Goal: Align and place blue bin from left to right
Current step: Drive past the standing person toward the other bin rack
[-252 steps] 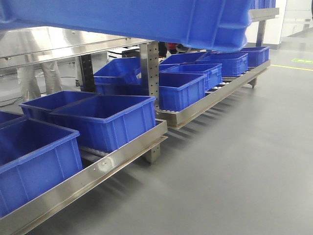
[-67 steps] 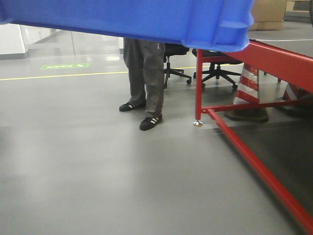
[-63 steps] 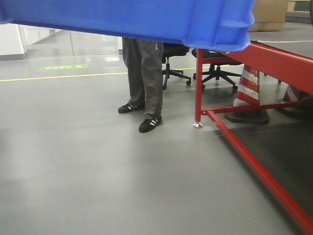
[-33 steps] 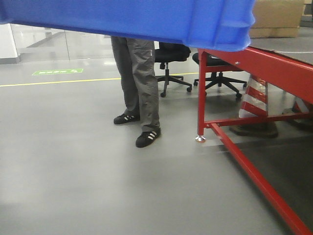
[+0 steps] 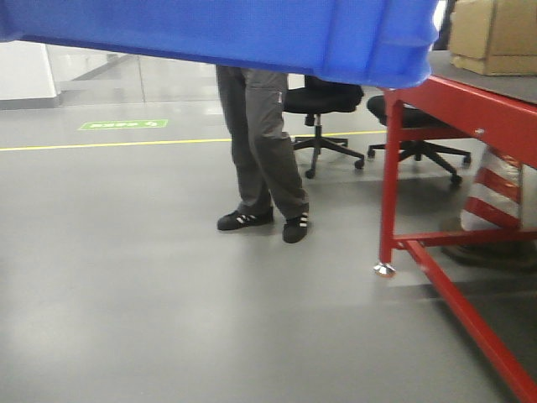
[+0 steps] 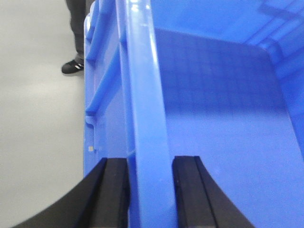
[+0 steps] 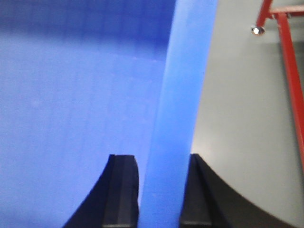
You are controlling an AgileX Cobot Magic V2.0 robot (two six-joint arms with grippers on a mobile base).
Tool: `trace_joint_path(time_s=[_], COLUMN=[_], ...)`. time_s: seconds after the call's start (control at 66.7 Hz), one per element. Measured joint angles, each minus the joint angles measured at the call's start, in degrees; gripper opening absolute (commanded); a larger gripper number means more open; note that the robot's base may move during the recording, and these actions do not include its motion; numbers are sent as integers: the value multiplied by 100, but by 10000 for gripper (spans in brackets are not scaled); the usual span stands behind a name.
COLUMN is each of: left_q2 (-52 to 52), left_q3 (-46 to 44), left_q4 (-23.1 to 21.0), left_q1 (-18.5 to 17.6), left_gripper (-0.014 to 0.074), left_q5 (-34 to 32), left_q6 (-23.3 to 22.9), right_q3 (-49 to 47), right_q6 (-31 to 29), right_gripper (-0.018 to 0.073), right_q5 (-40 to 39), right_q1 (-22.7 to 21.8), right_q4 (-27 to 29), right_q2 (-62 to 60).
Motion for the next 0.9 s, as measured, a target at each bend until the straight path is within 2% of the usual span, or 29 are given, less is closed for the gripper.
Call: trace_joint_path(time_s=[0.899], left_q2=[0], left_q3=[0], left_q4=[10], left_q1=[0], left_gripper=[-111], left_q5=[26], left_q6=[0], right_q3=[0], right_q6=[0], right_gripper=[-60], right_q5=[0], right_q1=[0], right_q4=[12], right_q2=[11])
